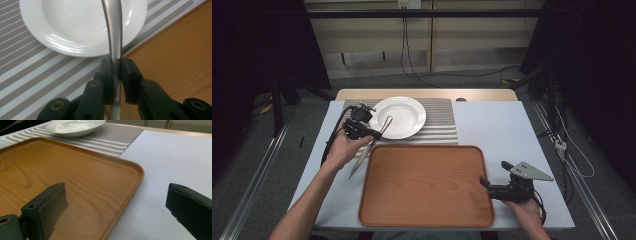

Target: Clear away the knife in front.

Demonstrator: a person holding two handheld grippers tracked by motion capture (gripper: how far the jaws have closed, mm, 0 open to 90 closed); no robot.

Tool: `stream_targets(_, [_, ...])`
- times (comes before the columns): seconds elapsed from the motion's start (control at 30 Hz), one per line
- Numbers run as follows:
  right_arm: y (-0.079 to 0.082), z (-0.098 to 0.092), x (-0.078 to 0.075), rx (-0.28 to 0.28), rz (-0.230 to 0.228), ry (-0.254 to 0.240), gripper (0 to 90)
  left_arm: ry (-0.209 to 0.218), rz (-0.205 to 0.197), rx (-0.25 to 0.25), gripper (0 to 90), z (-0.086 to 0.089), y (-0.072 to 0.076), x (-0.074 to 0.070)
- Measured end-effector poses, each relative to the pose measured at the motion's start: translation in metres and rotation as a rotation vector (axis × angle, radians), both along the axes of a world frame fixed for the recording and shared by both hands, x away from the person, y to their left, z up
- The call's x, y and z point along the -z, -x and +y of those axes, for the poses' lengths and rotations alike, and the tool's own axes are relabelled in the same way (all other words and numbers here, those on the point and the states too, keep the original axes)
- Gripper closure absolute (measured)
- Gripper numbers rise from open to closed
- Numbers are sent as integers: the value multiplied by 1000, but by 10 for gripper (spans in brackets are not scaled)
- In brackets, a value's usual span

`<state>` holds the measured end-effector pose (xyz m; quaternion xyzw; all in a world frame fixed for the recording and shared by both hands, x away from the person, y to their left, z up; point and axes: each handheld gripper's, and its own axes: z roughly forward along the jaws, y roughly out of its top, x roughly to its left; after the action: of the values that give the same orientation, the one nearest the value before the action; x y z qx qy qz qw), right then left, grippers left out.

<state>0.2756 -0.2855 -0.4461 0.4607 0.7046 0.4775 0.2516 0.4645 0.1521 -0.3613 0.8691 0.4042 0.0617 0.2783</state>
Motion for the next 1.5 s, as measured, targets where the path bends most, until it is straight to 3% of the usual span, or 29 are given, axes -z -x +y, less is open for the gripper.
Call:
stream_targets(0.33, [0,0,0,-2,-1,6,31,-6,37,55,798,-24,23,9])
stream_targets(0.5, [0,0,0,-3,-1,5,31,-8,81,79,798,-36,29,17])
stream_targets(0.6, [0,0,0,0,-1,2,31,-32,86,88,798,-42,34,23])
stream_targets(1.03, [0,0,0,2,-1,4,31,-70,142,114,798,-55,50,47])
stream_targets(1.3, [0,0,0,0,0,3,31,-94,145,107,797,-58,56,57])
stream_targets(1.5, [1,1,0,-6,-3,7,31,-82,130,93,797,-56,59,58])
